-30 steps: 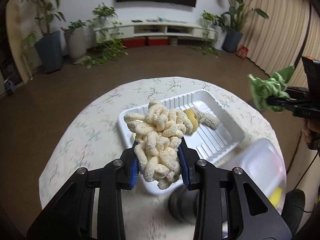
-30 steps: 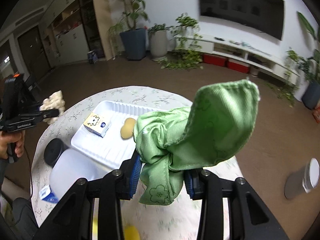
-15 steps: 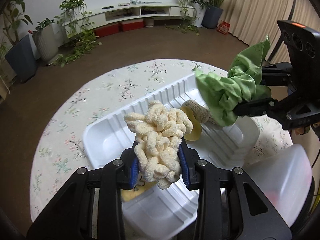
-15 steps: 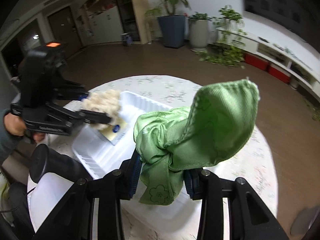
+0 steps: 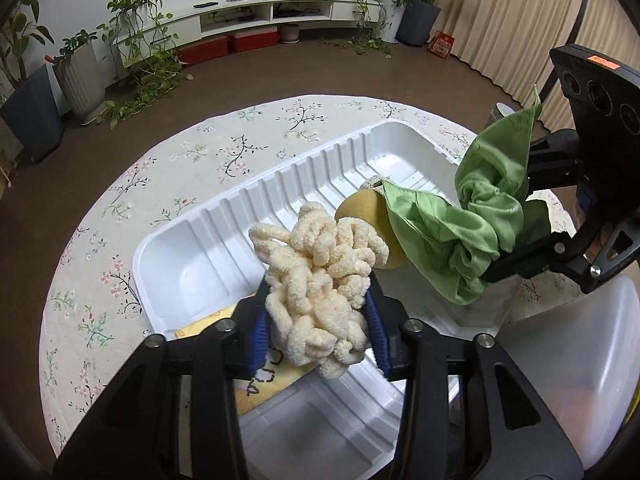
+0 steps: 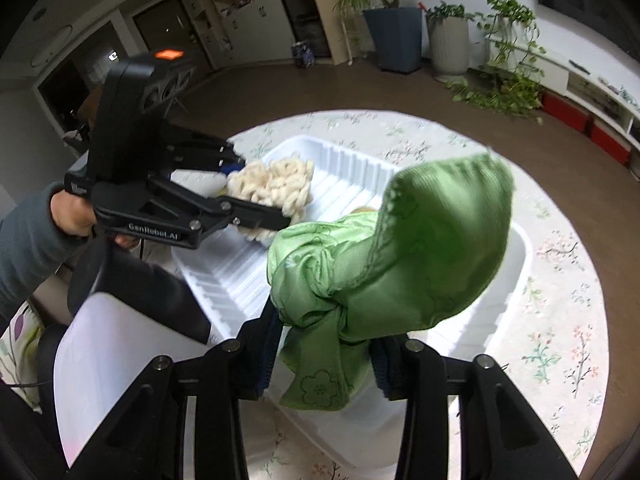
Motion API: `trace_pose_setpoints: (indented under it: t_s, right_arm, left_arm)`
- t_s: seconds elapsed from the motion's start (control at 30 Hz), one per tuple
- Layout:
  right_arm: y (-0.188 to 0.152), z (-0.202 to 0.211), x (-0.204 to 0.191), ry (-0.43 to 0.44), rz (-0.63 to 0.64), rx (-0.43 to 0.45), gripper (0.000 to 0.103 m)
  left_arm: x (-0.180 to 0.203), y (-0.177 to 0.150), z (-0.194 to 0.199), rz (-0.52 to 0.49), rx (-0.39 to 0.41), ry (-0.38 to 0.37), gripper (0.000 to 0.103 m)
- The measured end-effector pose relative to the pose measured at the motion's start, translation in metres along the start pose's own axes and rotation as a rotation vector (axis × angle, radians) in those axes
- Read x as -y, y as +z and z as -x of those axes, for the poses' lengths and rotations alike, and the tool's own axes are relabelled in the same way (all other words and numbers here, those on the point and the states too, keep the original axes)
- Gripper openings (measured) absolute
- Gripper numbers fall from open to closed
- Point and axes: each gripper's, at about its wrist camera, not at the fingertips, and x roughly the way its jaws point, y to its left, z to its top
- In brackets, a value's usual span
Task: Organize soft objects
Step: 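Open both grippers to drop the puff and scrunchie into the tray, then return both tools to the table of remaining soft items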
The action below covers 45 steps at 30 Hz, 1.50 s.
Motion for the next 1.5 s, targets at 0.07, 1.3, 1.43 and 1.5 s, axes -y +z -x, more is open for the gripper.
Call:
trace_pose_setpoints:
  t_s: [0.07, 1.3, 1.43, 1.5]
  right_arm:
    - [-0.003, -0.001, 0.001, -0.007, 0.006, -0.008, 0.046]
    - [-0.032, 0.089, 0.052, -0.116, -0.224, 0.233, 0.103]
    - [-0.056, 0.117, 0.042, -0.133, -0.252, 0.283, 0.103]
    - [-0.069, 0.129, 0.034, -0.159, -0.251, 0.289, 0.103]
  left_arm:
    - [0.0, 0.002, -0.002, 0.0, -0.005, 0.013, 0.04]
    - [-0.026, -0.039, 0.075, 0.149, 0.173, 0.047, 0.103]
    - [-0.019, -0.065, 0.105, 0.179, 0.243, 0.076, 0.103]
    - [-0.012, -0.082, 0.122, 0.208, 0.28, 0.09, 0.103]
